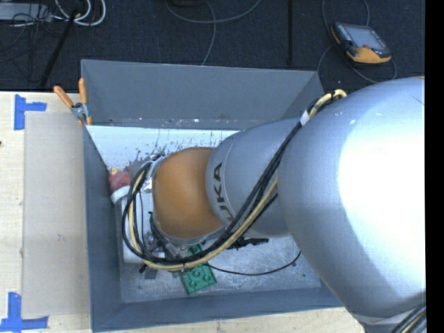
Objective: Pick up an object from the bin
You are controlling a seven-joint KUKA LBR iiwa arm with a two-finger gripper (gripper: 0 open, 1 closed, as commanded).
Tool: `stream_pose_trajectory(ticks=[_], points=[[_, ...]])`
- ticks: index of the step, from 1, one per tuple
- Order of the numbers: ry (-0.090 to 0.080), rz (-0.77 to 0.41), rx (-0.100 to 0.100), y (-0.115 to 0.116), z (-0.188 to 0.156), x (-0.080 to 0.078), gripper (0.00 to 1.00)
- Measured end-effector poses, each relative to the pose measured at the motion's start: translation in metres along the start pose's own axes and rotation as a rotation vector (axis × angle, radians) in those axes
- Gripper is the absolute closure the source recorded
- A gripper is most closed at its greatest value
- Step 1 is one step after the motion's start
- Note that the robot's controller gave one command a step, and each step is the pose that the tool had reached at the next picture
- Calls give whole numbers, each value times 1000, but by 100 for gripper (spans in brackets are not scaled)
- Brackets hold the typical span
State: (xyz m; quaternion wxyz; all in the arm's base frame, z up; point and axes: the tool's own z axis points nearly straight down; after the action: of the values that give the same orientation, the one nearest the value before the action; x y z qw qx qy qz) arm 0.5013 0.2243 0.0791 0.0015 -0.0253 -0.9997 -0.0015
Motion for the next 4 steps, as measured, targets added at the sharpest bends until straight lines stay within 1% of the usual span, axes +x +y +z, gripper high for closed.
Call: stream_pose_trajectory(ticks=[1, 2, 3, 4], points=[[-10, -18, -1, 8, -135, 0, 100], [4, -27, 7, -8, -69, 2, 100], [-9, -307, 1, 23, -186, -1, 100], [2, -623, 4, 17, -93, -22, 100]])
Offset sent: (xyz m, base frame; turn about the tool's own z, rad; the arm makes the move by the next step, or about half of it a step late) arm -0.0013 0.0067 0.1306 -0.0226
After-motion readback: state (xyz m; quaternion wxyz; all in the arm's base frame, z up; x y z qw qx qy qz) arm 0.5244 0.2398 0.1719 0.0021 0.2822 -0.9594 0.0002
